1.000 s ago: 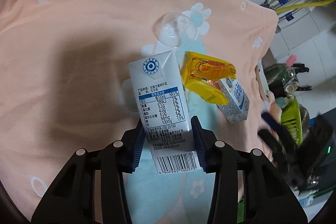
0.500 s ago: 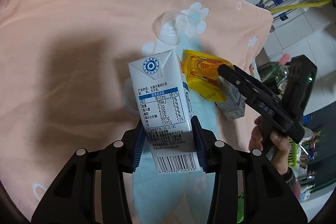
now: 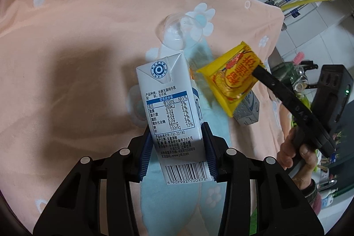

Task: Collect trash
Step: 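Grasp the yellow snack wrapper with the right tool, then drop the wrapper into the green basket with the right tool while the left carries the carton over it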

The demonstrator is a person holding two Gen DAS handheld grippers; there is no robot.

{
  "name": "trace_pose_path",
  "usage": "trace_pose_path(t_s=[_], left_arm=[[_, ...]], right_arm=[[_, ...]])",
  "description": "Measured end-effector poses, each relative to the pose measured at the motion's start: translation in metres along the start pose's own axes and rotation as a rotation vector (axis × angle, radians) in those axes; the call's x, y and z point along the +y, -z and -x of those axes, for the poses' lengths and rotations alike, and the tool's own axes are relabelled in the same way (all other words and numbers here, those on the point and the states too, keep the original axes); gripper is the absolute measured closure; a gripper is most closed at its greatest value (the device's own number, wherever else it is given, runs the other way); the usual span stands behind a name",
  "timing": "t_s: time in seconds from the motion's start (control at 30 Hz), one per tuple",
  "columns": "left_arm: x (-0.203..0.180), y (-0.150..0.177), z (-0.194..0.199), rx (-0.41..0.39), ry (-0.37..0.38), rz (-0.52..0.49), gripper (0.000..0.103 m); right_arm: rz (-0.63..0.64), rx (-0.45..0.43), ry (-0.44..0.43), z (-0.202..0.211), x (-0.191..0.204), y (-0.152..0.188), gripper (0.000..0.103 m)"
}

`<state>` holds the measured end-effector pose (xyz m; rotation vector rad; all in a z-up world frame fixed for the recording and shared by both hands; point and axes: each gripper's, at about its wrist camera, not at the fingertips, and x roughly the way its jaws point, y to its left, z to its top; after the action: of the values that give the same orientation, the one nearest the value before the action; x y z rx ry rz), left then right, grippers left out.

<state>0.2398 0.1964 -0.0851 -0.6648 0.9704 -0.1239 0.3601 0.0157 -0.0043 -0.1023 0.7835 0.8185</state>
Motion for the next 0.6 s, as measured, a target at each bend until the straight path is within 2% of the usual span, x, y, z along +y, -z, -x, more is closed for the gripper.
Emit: trace_pose_path(t_s=[0.33,0.6], left_arm=[[-0.003,0.005,0.004,-0.007,0.012,-0.008,0.062],[-0.03,0.027,0.012,0.005,0.084,-0.046,0.065]], right_arm=[[0.009,-0.019,0.013,0.016,0.005,0.012,0.101],[-0.009,-0.084,0.019,0.077,0.008,0.041,0.101]])
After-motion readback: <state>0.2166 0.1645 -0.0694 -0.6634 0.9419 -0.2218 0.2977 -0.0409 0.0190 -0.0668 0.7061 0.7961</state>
